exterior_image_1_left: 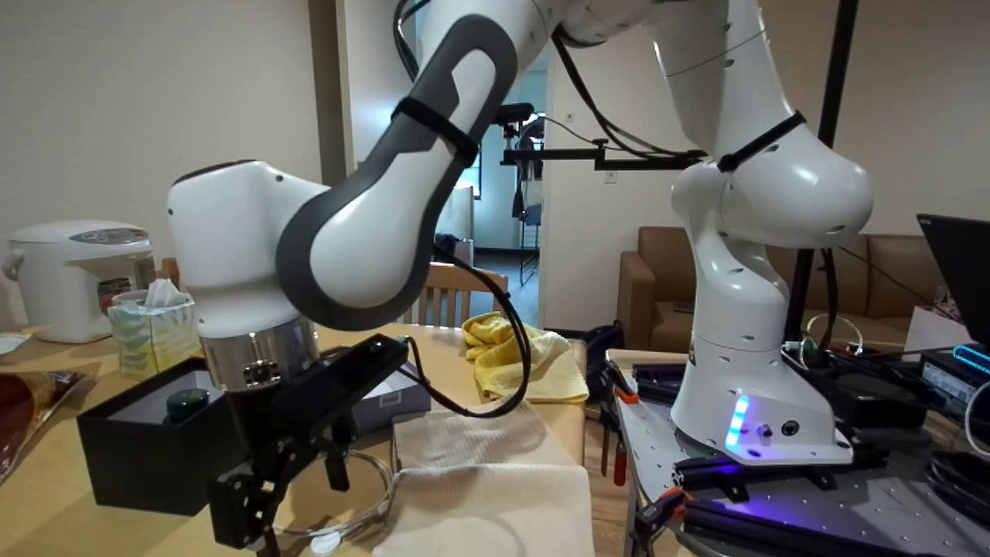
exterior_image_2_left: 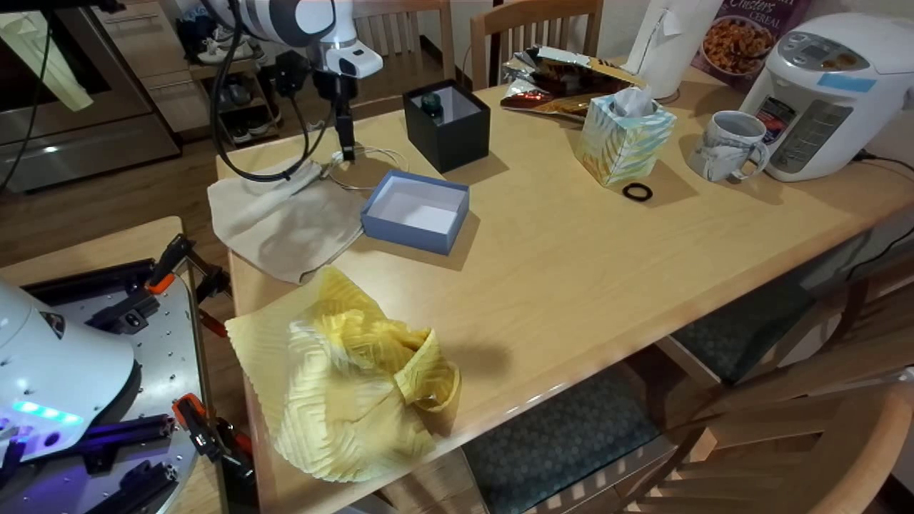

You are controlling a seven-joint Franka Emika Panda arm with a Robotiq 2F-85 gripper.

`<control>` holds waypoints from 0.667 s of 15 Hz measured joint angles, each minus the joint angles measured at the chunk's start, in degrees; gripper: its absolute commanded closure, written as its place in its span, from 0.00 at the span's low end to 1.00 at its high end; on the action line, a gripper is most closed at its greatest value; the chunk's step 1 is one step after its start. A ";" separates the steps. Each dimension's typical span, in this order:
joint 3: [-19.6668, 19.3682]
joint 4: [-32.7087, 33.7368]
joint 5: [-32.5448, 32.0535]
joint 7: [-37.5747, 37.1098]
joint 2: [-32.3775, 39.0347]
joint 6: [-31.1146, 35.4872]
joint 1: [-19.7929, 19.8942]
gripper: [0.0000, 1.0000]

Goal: Put the cable in the black box

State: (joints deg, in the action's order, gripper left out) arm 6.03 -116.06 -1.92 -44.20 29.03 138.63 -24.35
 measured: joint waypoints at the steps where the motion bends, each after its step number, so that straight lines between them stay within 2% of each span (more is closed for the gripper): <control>1: 0.47 0.37 1.22 0.00 0.01 0.04 0.09 0.25; 3: 1.17 1.29 2.99 0.00 0.00 0.07 0.16 0.33; 7: 1.61 2.07 4.25 0.04 0.01 0.26 0.18 0.61; 8: 1.61 2.07 4.25 0.04 0.01 0.26 0.19 0.17; 9: 1.59 2.07 4.25 0.04 0.02 0.26 0.20 0.20; 10: 1.46 2.06 4.20 0.04 0.02 0.25 0.16 0.19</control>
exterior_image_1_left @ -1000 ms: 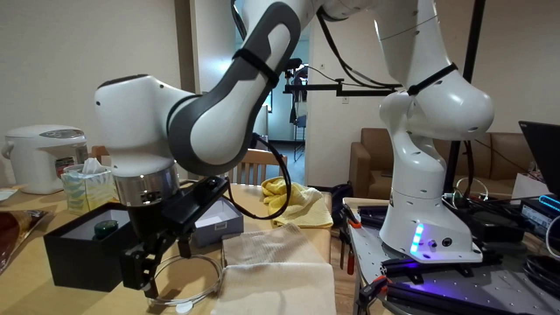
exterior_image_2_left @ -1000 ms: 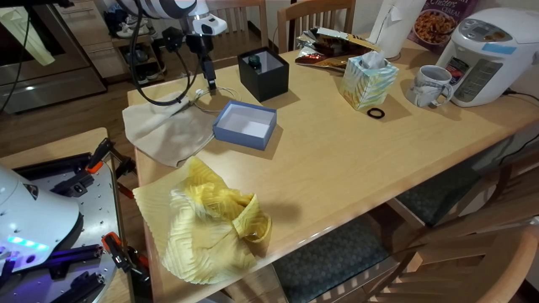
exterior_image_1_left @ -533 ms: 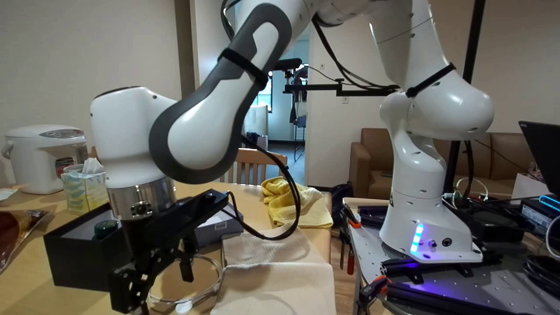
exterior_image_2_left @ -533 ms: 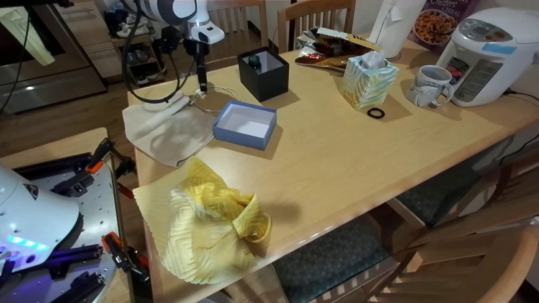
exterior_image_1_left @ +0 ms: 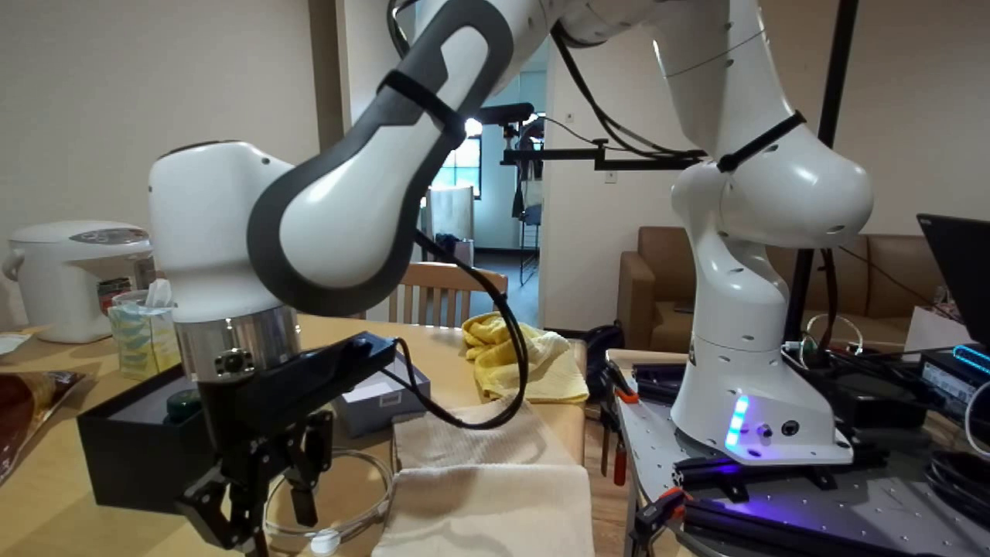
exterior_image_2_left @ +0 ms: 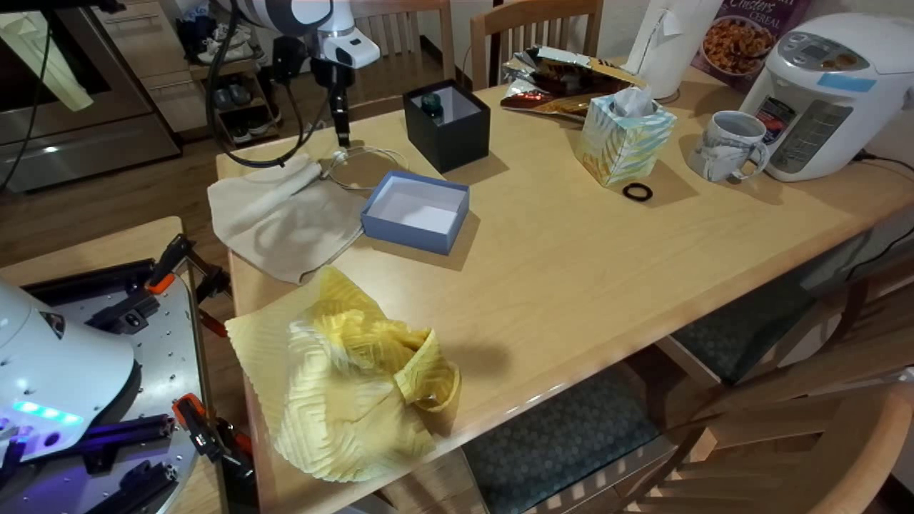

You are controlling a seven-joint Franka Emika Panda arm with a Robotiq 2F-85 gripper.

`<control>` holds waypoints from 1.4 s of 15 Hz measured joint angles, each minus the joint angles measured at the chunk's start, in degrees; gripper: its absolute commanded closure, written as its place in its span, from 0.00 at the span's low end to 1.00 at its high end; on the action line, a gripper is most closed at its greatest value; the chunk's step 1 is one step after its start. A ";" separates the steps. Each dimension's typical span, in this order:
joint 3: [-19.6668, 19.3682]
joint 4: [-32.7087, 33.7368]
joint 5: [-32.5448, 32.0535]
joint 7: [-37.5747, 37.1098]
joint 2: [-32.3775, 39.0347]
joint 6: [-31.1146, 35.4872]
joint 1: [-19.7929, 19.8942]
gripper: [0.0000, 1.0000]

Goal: Put the cable in the black box

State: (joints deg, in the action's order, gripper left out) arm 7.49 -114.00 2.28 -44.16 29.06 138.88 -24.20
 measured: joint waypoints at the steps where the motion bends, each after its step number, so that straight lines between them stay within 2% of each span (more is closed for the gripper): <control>1: -0.24 0.00 -0.18 -0.01 0.00 0.00 -0.07 0.15; 3: -0.88 0.00 -0.87 -0.01 0.00 0.00 -0.26 0.03; 4: -1.25 0.00 -1.29 -0.01 0.00 0.00 -0.42 0.01; 15: -2.02 0.00 -2.22 -0.03 1.25 0.36 -0.73 0.00; 16: -2.12 0.00 -2.22 -0.03 1.42 0.73 -0.73 0.25; 17: -2.23 0.00 -2.22 -0.03 1.54 1.13 -0.73 0.26; 21: -2.48 0.00 -2.22 -0.03 1.94 2.48 -0.73 0.54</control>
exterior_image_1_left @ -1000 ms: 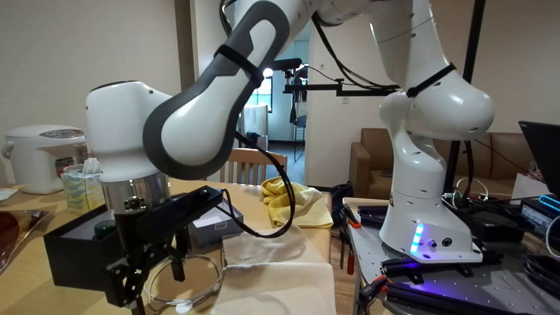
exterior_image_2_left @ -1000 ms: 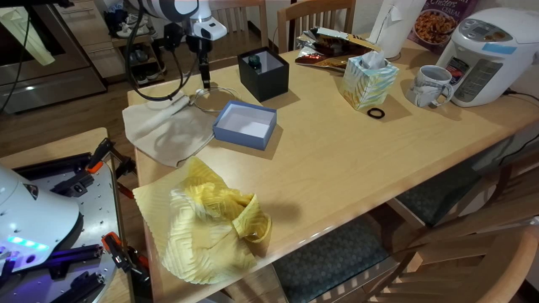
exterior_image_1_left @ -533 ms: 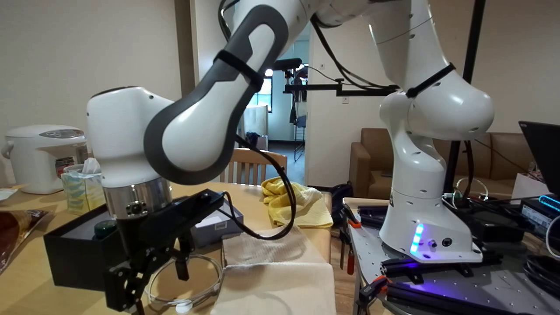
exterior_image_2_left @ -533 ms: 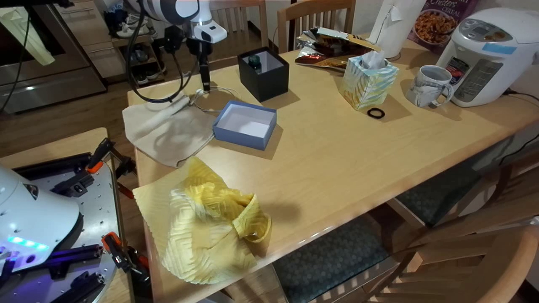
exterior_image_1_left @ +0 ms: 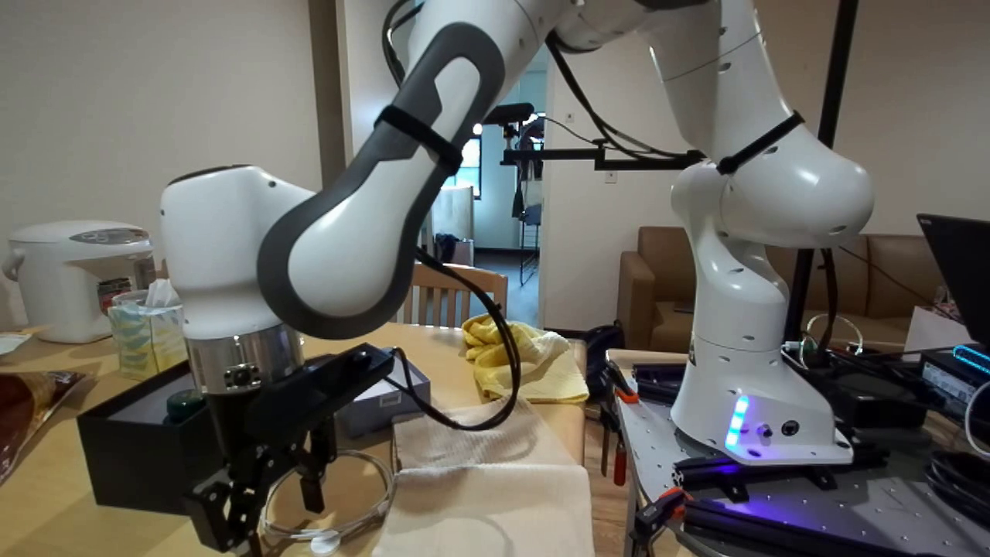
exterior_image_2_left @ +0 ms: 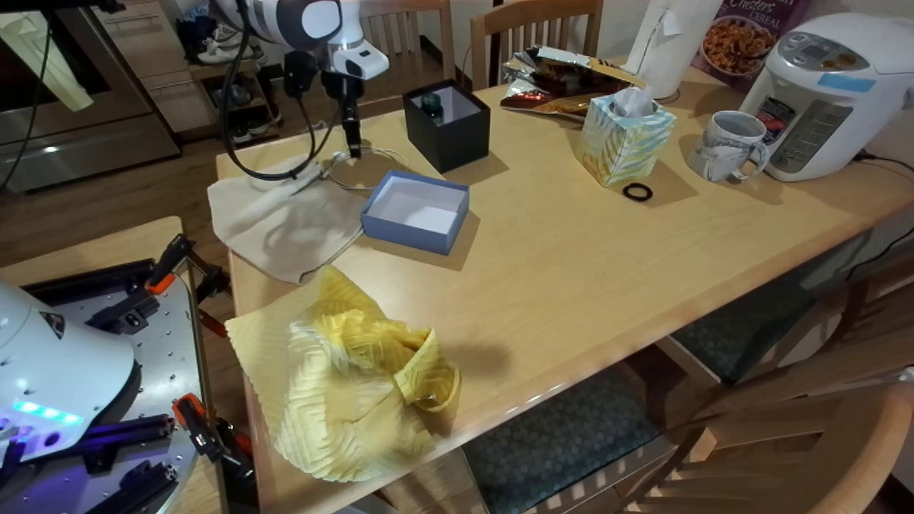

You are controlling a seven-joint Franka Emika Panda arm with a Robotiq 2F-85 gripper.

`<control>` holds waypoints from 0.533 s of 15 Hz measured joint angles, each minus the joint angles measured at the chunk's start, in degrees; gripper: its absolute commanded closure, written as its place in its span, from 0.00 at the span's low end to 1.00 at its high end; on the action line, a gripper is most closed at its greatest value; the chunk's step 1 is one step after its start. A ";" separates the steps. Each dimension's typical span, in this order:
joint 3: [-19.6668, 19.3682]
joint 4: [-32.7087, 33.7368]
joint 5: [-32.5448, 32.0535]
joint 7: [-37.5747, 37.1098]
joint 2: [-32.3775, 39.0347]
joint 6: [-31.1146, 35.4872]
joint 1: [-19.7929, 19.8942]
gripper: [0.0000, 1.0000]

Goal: Put the cable in the black box

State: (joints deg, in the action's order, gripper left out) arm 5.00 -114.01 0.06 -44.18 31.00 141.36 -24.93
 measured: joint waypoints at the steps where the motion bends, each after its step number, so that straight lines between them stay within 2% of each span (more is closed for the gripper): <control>1: -0.01 0.00 0.00 0.00 0.23 0.59 0.02 0.60; 7: -0.26 0.00 0.01 0.00 0.50 1.91 0.13 0.98; 8: -0.32 0.00 0.01 0.00 0.48 2.08 0.13 1.00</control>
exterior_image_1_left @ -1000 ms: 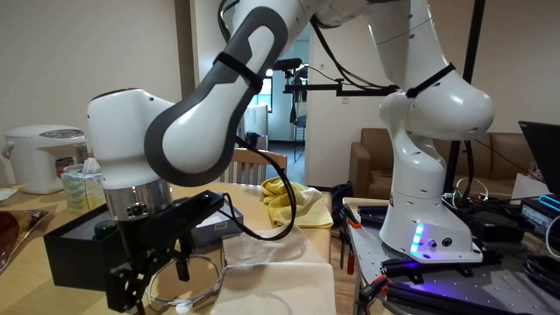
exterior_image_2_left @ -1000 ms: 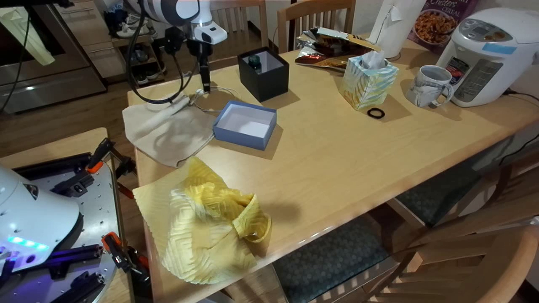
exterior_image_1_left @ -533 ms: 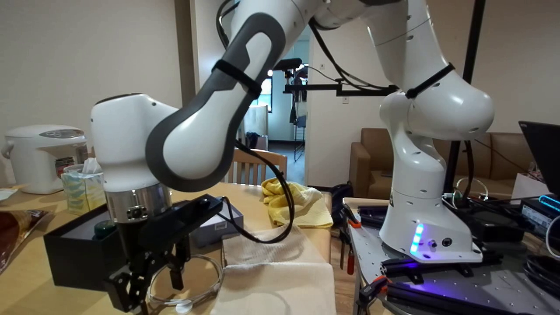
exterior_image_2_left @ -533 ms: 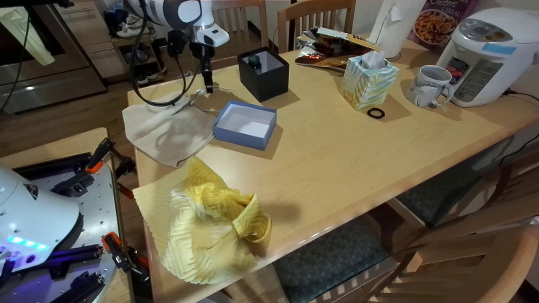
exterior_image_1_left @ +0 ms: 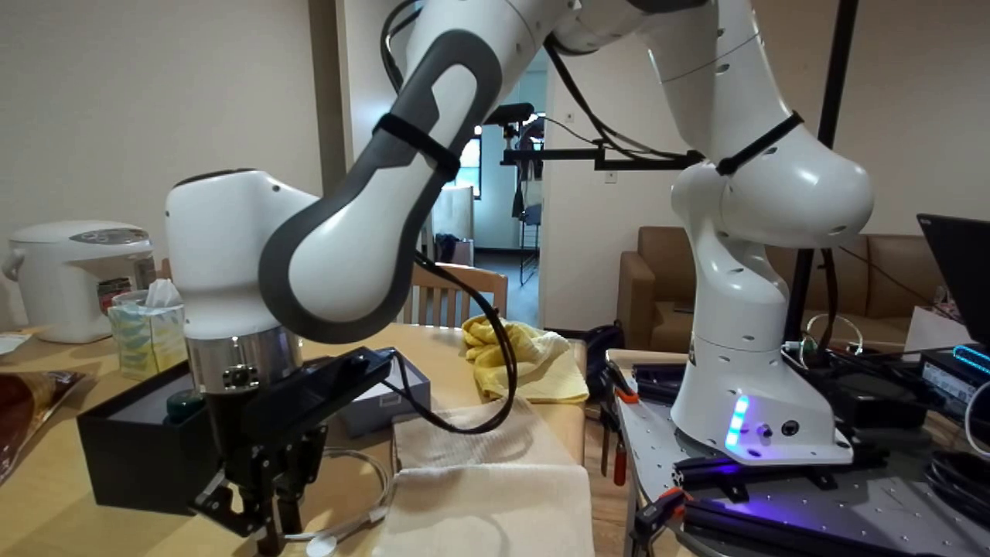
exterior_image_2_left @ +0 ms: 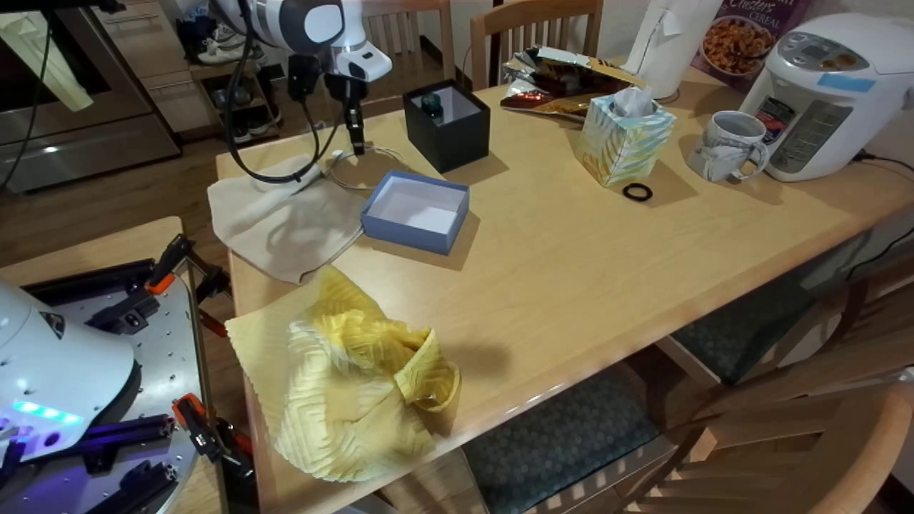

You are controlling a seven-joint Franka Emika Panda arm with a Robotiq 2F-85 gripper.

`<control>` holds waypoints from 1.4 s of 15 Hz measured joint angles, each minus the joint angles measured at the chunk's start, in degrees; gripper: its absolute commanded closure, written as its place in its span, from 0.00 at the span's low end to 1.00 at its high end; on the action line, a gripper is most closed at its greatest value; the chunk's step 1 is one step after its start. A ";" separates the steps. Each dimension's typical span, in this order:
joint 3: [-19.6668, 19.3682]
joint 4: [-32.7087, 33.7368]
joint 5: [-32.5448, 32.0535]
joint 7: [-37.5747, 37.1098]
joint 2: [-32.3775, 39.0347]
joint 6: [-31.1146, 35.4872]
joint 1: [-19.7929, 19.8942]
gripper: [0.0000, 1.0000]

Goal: Put the cable in the black box

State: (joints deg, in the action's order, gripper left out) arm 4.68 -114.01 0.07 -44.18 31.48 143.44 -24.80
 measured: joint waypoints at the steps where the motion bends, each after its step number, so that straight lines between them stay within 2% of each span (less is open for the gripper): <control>1: -0.05 0.00 0.00 0.00 -0.01 0.21 0.00 1.00; 6: -0.25 0.00 -0.05 0.00 -0.64 2.28 -0.15 0.99; 10: -0.97 -0.11 -2.07 -0.08 -4.62 2.27 -0.71 0.99; 15: -2.53 0.04 -11.77 -4.33 -12.79 -4.56 -2.68 0.99; 21: -1.44 2.82 -24.94 -11.01 -19.92 -15.12 -2.88 0.99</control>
State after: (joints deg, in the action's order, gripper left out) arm 3.24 -111.19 -24.87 -55.20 11.56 128.32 -27.68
